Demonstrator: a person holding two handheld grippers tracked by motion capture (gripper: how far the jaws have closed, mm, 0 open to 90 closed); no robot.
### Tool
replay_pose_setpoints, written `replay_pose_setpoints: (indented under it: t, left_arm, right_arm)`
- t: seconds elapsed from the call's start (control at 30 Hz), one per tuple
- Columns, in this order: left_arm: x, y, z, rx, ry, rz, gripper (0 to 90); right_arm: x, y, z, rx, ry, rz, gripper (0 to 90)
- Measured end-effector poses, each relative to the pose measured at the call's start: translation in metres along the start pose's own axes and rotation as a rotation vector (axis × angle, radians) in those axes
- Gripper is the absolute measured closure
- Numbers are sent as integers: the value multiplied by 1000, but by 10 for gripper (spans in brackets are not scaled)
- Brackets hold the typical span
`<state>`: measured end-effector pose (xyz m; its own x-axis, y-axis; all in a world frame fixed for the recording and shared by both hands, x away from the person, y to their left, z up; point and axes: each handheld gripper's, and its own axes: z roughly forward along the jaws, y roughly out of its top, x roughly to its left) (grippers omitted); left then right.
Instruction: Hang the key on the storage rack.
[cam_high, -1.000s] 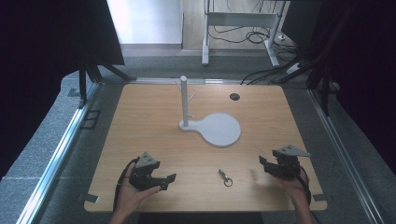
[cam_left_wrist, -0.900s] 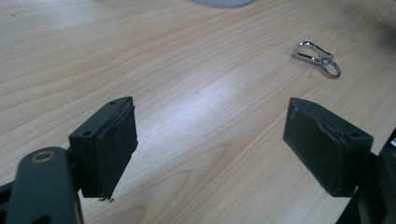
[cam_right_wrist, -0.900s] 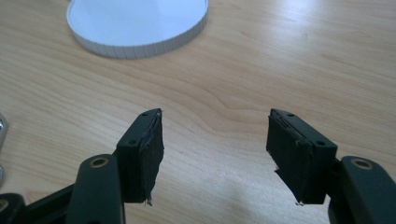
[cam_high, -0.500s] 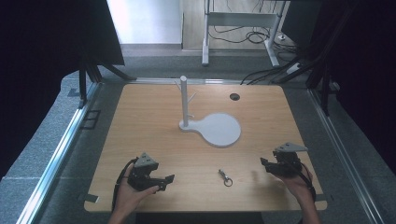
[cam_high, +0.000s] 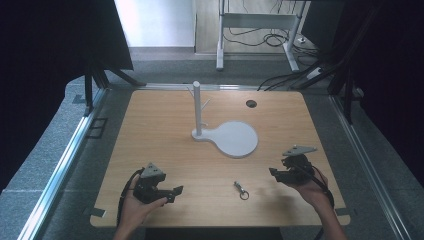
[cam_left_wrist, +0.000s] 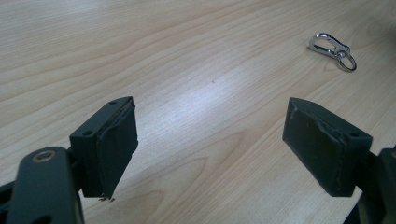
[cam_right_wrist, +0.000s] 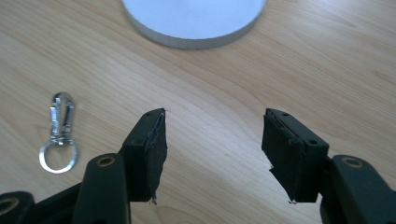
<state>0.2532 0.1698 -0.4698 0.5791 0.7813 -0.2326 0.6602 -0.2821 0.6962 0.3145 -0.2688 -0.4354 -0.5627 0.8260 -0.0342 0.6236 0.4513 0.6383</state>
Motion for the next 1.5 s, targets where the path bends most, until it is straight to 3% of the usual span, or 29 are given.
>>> replay_pose_setpoints:
  t: [0.1,0.3,0.53,0.87,1.07,1.13,1.23,1.5]
  left_arm:
    - [1,1,-3,-20,-88,-25,181]
    - [-1,0,-4,-9,-47,-3,183]
    - [-3,0,-2,-1,-43,8,183]
    - [-5,0,-1,16,-4,25,183]
    - [-3,-1,-2,18,6,19,184]
    - [-3,-1,-1,23,0,21,184]
    - [-5,-1,-1,20,-58,8,185]
    - [-5,-1,0,27,-56,14,186]
  right_arm:
    - [6,4,1,19,21,-13,422]
    - [18,11,6,77,43,-44,445]
    - [32,19,11,139,83,-78,488]
    - [59,26,29,232,140,-137,538]
    - [69,29,37,248,165,-153,577]
    - [71,29,40,253,176,-155,589]
    - [76,30,45,271,189,-169,597]
    - [86,32,57,309,200,-170,617]
